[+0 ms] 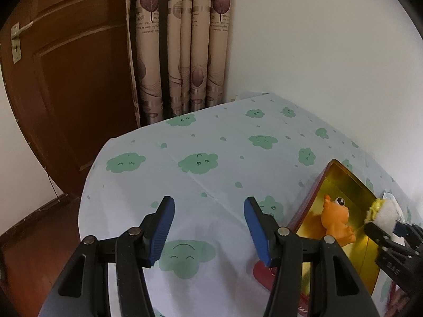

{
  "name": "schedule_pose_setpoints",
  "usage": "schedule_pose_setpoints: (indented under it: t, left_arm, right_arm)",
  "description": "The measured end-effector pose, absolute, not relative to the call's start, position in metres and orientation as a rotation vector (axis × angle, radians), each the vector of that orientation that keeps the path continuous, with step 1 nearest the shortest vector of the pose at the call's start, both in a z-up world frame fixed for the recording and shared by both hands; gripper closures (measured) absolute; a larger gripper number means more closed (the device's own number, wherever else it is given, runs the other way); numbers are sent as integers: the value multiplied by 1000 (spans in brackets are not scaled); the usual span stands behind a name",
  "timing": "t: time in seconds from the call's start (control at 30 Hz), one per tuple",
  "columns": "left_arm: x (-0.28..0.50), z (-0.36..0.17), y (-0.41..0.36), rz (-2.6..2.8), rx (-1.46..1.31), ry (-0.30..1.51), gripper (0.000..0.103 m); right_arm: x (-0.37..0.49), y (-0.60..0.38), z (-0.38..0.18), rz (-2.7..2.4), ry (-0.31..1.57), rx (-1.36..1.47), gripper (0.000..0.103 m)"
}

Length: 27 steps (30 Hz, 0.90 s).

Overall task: Organize soft objects
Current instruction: 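Carry the white fluffy plush into the tin and open the right tool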

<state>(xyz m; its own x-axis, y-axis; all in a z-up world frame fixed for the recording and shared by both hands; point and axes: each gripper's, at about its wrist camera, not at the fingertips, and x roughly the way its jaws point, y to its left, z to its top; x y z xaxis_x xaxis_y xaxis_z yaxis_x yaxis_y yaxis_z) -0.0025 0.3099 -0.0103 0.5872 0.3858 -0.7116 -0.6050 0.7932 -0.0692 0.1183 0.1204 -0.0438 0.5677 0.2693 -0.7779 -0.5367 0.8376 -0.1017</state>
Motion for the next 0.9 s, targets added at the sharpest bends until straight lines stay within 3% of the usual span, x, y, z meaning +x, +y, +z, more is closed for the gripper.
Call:
schedule_pose_setpoints:
  t: [0.53,0.67,0.9]
  left_arm:
    - [1,-13,307,563,-328,756,47]
    - [2,-13,305,559,-320,756,47]
    - [4,-14,303,552,-306,761,47]
  right_arm:
    - [134,133,-63,462,889,-367,48]
    - [131,134,-59,466,867,-378,36]
    - [122,128,-45,477,849,-341,34]
